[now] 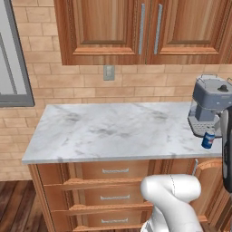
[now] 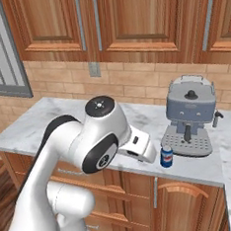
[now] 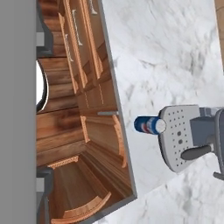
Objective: Four empty soda cans are scattered around the kitchen. Gather all the cans and cluster them next to the stove for recycling.
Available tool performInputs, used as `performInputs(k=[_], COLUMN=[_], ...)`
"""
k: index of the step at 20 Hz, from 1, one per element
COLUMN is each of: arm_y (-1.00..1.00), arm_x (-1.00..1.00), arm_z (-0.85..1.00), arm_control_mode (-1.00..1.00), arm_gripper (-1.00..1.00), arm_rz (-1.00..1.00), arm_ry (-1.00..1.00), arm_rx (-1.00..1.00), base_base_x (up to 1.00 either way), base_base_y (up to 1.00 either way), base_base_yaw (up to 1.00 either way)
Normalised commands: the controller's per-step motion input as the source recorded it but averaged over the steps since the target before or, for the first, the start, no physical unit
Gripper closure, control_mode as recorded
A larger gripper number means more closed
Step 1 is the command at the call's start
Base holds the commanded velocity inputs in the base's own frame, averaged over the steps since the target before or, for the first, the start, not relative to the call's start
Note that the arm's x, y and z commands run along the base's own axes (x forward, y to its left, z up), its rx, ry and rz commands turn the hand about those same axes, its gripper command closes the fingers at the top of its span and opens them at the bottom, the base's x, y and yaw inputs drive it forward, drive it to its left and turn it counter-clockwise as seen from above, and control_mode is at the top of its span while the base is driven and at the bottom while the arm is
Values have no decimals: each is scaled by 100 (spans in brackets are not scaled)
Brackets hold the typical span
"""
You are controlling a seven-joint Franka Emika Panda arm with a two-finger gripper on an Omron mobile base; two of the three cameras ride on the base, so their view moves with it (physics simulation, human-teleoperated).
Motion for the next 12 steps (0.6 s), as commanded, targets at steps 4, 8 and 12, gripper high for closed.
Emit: performInputs(k=[4, 8, 12], arm_y=[-12, -7, 0], arm_x=[15, 16, 19], arm_z=[0, 0, -7], arm_control_mode=[-100, -100, -100], arm_gripper=[-100, -100, -100], arm_rz=[0, 0, 0], arm_ry=[3, 10, 9], arm_rx=[0, 0, 0], base_base_x=[0, 0, 0], base_base_y=[0, 0, 0], base_base_yaw=[0, 0, 0])
